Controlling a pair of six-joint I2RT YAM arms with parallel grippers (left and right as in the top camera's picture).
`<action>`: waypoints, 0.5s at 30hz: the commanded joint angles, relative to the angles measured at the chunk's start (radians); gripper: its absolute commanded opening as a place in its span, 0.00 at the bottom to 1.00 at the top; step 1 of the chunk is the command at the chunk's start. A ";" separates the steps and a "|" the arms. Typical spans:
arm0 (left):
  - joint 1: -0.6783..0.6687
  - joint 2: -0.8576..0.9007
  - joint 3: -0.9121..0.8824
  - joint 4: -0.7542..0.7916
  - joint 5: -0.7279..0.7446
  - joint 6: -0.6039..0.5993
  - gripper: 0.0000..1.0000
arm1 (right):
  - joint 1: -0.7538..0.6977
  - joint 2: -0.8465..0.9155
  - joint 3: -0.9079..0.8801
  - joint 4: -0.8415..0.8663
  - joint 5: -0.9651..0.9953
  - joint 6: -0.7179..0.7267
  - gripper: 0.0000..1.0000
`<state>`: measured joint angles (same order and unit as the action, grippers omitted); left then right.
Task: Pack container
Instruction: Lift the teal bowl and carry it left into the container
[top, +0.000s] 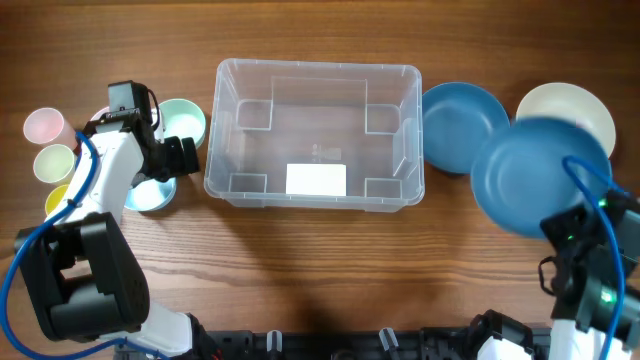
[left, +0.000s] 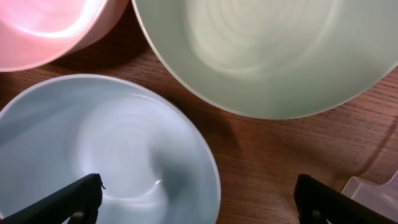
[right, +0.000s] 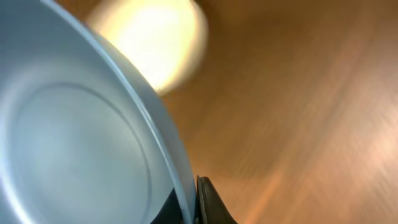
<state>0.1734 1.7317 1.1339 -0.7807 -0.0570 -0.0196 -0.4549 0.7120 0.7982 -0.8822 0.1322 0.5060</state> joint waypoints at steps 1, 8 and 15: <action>0.005 0.010 -0.008 0.000 0.012 0.013 1.00 | 0.002 -0.014 0.105 0.044 -0.255 -0.227 0.04; 0.005 0.010 -0.008 0.000 0.012 0.013 1.00 | 0.021 0.016 0.165 0.125 -0.568 -0.393 0.04; 0.005 0.010 -0.008 0.000 0.012 0.013 1.00 | 0.157 0.101 0.166 0.228 -0.634 -0.476 0.04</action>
<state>0.1734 1.7317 1.1339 -0.7807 -0.0570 -0.0196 -0.3618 0.7761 0.9386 -0.6872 -0.4103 0.1024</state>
